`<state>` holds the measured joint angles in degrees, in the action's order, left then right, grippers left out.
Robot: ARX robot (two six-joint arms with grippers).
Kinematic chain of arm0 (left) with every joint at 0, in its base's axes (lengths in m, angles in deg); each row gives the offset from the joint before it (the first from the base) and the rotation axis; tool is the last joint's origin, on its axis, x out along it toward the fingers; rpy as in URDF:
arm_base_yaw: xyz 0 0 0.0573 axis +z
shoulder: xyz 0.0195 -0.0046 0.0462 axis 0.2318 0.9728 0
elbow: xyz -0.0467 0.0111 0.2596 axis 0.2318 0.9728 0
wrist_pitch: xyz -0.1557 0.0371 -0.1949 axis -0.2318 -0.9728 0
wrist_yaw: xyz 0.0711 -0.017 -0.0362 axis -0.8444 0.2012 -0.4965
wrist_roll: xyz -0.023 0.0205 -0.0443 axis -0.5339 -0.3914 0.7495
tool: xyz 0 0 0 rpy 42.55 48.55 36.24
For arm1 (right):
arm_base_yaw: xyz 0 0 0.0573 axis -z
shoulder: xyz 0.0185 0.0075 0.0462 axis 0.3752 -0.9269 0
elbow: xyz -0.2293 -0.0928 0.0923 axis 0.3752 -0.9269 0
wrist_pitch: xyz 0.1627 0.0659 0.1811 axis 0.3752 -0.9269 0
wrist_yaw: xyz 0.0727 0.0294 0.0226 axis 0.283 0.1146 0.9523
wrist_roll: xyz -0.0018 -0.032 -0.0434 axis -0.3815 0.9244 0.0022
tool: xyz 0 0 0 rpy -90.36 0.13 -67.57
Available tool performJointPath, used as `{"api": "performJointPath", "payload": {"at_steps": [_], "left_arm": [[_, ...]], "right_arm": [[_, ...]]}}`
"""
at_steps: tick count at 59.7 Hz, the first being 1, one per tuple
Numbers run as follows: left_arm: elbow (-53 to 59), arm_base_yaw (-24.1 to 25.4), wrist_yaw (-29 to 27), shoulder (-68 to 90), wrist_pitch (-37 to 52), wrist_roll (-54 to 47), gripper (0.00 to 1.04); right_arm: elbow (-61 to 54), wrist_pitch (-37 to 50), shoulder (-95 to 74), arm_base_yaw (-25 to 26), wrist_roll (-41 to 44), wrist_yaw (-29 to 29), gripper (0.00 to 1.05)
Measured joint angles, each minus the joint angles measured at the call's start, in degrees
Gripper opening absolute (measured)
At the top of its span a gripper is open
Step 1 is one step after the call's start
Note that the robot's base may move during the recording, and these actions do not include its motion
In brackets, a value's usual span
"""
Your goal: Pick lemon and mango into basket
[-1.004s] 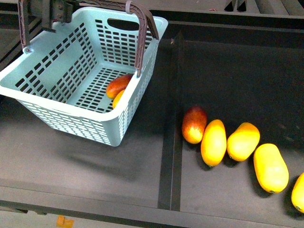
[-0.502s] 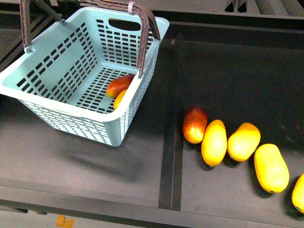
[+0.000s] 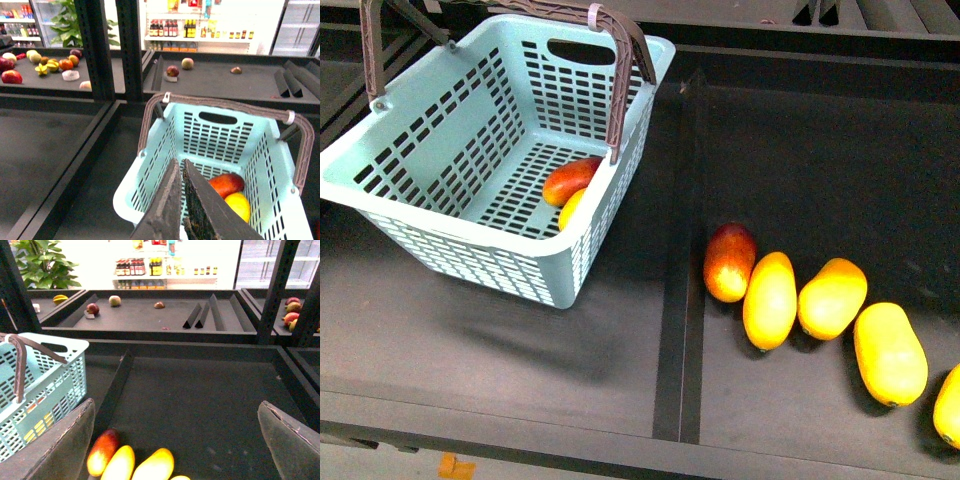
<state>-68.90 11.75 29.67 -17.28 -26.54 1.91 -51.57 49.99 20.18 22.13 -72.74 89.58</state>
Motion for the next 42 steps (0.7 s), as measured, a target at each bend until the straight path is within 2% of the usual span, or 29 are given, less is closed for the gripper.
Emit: {"api": "performJointPath", "payload": {"at_steps": [4, 30, 42], "left_arm": [[1.5, 1.3, 0.2, -3.8, -2.8, 0.0, 0.03], [4.4, 1.4, 0.6, -34.7, -29.2, -0.1, 0.03], [4.4, 1.4, 0.6, -42.0, -36.2, -0.1, 0.03]], "right_arm": [[0.0, 0.0, 0.0, 0.0, 0.0, 0.0, 0.96], [0.0, 0.0, 0.0, 0.0, 0.0, 0.0, 0.96], [0.0, 0.0, 0.0, 0.0, 0.0, 0.0, 0.96]]}}
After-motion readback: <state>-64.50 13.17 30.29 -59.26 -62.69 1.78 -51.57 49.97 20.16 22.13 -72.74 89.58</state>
